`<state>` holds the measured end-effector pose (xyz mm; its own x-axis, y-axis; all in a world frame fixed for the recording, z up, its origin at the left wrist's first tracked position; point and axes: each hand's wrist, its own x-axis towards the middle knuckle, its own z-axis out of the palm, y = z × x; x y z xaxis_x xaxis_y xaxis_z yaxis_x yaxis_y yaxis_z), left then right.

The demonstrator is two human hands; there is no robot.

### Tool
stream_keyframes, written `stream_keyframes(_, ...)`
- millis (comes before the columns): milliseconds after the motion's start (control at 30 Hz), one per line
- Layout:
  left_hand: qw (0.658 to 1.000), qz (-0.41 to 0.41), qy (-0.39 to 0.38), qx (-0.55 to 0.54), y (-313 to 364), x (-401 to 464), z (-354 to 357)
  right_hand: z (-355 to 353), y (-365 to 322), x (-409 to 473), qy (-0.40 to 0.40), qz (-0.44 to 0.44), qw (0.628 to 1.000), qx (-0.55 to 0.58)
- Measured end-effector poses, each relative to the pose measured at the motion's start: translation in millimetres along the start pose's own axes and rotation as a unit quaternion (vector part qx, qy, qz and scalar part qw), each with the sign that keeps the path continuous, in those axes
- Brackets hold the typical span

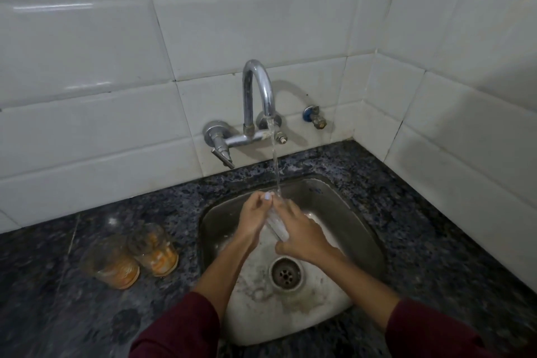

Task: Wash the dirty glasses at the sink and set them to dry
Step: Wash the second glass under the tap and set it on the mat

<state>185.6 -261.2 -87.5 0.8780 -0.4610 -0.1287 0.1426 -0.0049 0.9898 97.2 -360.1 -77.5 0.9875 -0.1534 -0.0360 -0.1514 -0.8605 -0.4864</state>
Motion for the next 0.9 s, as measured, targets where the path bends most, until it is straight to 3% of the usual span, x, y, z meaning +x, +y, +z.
stream_keyframes(33,1.0,-0.004,0.002,-0.027,4,0,0,1,1,0,0.002,0.004,0.999,0.039)
stream_keyframes(100,0.996,-0.018,-0.012,-0.09,8,2,-3,0,4,3,-0.012,0.018,0.974,0.225)
stream_keyframes(133,0.993,-0.02,-0.025,-0.113,8,2,-6,-2,6,4,-0.039,0.03,0.933,0.357)
stream_keyframes(200,0.985,-0.011,-0.06,-0.164,9,-1,-11,-5,12,3,-0.12,0.034,0.808,0.576)
stream_keyframes(233,0.981,-0.005,-0.074,-0.178,10,-2,-13,-6,13,2,-0.156,0.038,0.756,0.634)
stream_keyframes(267,0.981,-0.005,-0.078,-0.175,10,-3,-15,-9,11,0,-0.175,0.046,0.74,0.648)
stream_keyframes(300,0.983,-0.009,-0.074,-0.167,11,-3,-15,-10,9,0,-0.163,0.058,0.766,0.62)
stream_keyframes(333,0.988,-0.013,-0.064,-0.142,12,-2,-16,-11,6,1,-0.121,0.072,0.83,0.539)
stream_keyframes(400,0.996,-0.007,-0.055,-0.063,14,-3,-14,-11,-1,3,-0.039,0.08,0.962,0.258)
stream_keyframes(433,0.998,0.005,-0.06,-0.033,16,-3,-13,-9,-4,4,-0.01,0.07,0.989,0.129)
stream_keyframes(467,0.998,0.015,-0.06,-0.021,16,-3,-13,-7,-5,4,0.014,0.056,0.996,0.072)
stream_keyframes(500,0.998,0.017,-0.056,-0.03,17,-4,-13,-5,-4,5,0.023,0.048,0.995,0.082)
stream_keyframes(567,0.997,0.005,-0.05,-0.063,21,-6,-16,-7,-2,5,-0.013,0.049,0.969,0.243)
stream_keyframes(667,0.991,-0.016,-0.077,-0.107,25,-9,-21,-12,7,5,-0.109,0.063,0.825,0.551)
stream_keyframes(733,0.99,-0.044,-0.079,-0.107,26,-10,-21,-12,9,5,-0.152,0.079,0.747,0.643)
stream_keyframes(800,0.994,-0.078,-0.04,-0.072,27,-6,-18,-10,7,4,-0.153,0.098,0.74,0.648)
stream_keyframes(900,0.993,-0.049,0.08,0.077,40,9,-20,-8,10,-2,-0.109,0.133,0.831,0.529)
